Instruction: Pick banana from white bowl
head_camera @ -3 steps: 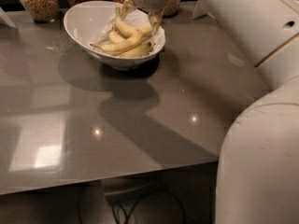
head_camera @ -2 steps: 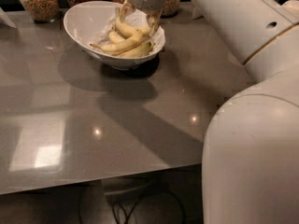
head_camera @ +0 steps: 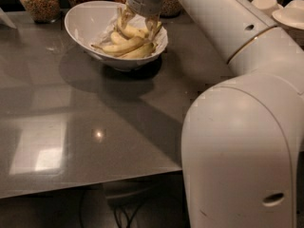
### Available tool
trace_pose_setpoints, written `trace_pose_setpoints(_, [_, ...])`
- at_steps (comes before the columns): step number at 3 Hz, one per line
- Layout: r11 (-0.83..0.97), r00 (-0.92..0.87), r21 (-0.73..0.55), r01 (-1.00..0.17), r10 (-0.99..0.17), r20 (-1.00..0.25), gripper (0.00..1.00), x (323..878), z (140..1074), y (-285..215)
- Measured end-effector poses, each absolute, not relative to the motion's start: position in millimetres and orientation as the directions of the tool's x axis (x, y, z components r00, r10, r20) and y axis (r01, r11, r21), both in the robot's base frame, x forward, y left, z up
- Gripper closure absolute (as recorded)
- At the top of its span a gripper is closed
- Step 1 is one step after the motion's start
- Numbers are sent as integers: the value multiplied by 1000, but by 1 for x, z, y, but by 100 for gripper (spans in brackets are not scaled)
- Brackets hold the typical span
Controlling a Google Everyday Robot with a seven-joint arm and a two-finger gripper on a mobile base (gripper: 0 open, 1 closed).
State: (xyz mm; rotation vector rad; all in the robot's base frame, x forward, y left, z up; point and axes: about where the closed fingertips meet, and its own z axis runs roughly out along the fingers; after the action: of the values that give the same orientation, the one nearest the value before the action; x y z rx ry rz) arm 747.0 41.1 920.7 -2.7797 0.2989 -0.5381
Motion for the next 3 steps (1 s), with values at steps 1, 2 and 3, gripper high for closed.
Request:
trace_pose_setpoints(1, [-941,921,-304,-147,-242,304,43,750,906,45])
trace_pose_setpoints(2, [-945,931,-290,-154,-237,278,42,752,893,46])
trace_pose_setpoints(3, [-946,935,-284,-158,-236,264,56,753,886,46])
